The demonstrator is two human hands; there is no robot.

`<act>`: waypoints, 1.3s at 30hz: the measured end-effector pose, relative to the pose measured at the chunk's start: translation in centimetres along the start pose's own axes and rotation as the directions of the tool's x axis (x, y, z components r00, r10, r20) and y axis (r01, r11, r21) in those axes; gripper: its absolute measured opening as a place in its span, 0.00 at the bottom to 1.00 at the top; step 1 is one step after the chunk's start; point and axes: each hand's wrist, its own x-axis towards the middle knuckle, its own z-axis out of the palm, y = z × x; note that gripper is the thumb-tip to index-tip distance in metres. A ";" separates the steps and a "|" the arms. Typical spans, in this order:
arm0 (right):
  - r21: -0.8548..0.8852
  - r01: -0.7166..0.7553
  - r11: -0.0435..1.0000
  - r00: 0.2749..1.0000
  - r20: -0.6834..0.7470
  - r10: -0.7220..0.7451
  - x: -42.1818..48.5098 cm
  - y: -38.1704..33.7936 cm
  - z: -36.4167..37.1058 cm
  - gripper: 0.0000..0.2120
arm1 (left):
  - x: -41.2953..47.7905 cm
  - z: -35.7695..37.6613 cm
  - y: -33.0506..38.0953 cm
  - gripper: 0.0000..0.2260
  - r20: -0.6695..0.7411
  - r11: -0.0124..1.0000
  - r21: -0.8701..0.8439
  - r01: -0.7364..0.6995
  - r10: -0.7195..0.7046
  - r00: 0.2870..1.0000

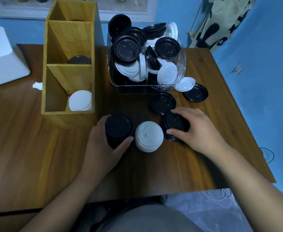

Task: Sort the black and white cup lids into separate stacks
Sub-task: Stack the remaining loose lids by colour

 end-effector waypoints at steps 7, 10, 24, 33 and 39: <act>-0.085 0.074 0.994 0.987 -0.134 -0.085 -1.6 0.8 2.6 0.33 | -0.1 0.0 -0.1 0.38 0.003 0.999 -0.031 0.007 -0.007 1.000; -0.162 0.100 0.982 0.971 -0.199 -0.132 -2.0 0.6 3.4 0.31 | -0.1 0.0 -0.1 0.37 0.011 0.999 -0.047 0.007 -0.007 1.000; -0.167 -0.180 0.969 0.980 0.051 0.190 7.2 -1.5 -2.1 0.22 | 0.0 -0.2 0.1 0.38 0.003 1.000 -0.014 0.003 -0.003 1.000; -0.241 -0.062 0.969 0.974 0.199 0.111 9.7 -4.7 -1.2 0.13 | 0.0 -0.2 0.2 0.41 0.012 1.000 0.011 0.017 -0.017 1.000; 0.234 -0.211 0.949 0.956 -0.154 0.250 4.7 0.1 -5.8 0.08 | 0.0 -0.2 0.1 0.43 0.027 1.000 0.002 0.015 -0.015 1.000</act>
